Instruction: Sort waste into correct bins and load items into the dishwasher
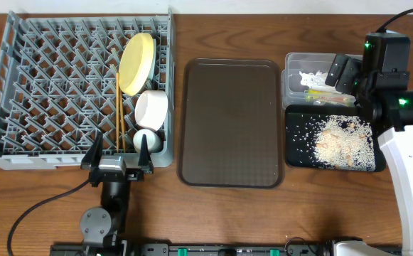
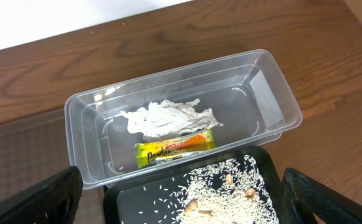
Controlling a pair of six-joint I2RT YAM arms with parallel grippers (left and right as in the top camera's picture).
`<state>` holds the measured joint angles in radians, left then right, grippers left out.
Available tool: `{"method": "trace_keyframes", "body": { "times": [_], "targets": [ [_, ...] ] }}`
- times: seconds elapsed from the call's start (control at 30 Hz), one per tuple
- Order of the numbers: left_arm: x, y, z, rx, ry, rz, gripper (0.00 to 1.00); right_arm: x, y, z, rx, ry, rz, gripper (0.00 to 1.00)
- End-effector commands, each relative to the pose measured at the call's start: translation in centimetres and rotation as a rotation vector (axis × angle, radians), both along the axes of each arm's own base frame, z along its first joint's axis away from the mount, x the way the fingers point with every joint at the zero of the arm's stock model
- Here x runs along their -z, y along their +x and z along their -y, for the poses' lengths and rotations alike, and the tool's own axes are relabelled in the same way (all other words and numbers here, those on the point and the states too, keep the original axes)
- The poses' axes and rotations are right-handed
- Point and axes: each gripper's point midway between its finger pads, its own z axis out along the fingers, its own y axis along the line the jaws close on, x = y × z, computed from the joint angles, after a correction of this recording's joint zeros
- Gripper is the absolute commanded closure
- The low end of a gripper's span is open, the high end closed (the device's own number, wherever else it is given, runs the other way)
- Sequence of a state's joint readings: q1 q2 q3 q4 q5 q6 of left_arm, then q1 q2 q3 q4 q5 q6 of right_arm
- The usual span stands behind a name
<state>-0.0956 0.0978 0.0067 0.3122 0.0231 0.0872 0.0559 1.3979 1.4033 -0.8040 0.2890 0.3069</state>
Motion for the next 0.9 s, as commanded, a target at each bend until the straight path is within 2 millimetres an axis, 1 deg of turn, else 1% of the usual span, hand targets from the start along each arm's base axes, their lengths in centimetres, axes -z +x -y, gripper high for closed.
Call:
{"method": "trace_keyframes", "body": {
  "times": [0.0,0.13,0.23,0.4,0.63,0.87],
  "targets": [
    [1.5,0.1,-0.3,-0.021,0.02,-0.057,0.04,-0.3,-0.2,0.6,0.029,-0.004,0.008,0.01],
    [5.4,0.1,-0.3,-0.02,0.037,-0.214,0.04,-0.3,-0.2,0.6,0.029,-0.004,0.008,0.01],
    [9.2,-0.5,-0.4,-0.018,0.054,-0.37,0.04,-0.3,-0.2,0.6,0.029,-0.005,0.008,0.01],
    [9.8,-0.5,-0.4,-0.018,0.057,-0.401,0.04,-0.3,-0.2,0.6,0.029,-0.004,0.008,0.01],
    [9.9,-0.5,-0.4,-0.018,0.057,-0.403,0.04,-0.3,-0.2,0.6,0.029,-0.004,0.008,0.01],
    [7.7,-0.6,-0.4,-0.019,0.047,-0.307,0.04,-0.3,-0.2,0.6,0.028,-0.005,0.008,0.01]
  ]
}}
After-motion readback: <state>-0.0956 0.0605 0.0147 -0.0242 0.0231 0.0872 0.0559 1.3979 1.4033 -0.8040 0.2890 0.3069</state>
